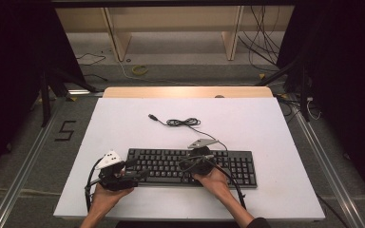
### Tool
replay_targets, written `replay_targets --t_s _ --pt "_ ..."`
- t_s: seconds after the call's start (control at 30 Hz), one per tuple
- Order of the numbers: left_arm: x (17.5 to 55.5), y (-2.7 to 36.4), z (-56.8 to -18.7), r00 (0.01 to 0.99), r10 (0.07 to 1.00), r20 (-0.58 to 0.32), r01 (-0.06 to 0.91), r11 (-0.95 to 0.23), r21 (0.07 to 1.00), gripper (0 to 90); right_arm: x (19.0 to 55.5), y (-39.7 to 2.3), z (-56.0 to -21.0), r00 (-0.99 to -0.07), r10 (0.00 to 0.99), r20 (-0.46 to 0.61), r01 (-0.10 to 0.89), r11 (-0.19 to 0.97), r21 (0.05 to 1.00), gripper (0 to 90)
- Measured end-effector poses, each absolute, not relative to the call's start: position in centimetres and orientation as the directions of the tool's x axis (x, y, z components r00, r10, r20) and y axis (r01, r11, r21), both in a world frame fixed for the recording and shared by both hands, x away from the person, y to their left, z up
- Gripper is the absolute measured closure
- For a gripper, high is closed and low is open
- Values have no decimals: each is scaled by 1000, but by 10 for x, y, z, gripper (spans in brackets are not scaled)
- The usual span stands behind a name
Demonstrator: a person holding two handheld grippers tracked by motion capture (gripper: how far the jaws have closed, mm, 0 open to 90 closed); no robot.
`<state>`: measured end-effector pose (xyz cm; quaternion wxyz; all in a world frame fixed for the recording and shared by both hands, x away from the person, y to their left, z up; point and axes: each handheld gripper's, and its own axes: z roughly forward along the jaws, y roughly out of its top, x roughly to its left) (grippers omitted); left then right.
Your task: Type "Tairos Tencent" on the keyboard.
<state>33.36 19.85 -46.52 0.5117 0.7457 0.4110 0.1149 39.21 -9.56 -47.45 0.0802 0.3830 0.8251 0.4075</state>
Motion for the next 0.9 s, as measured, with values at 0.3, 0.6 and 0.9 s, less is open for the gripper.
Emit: replay_targets --t_s 0.3,0.6,0.9 --pt "337 199 -468 622 744 -245 501 -138 854 306 389 -105 -465 -689 697 201 556 330 763 697" --pt "342 200 -471 600 762 -244 515 -135 847 380 383 -112 -458 -697 689 199 540 321 778 452" --pt "343 200 -472 596 769 -230 514 -145 846 461 376 -122 -452 -700 687 195 519 303 799 378"
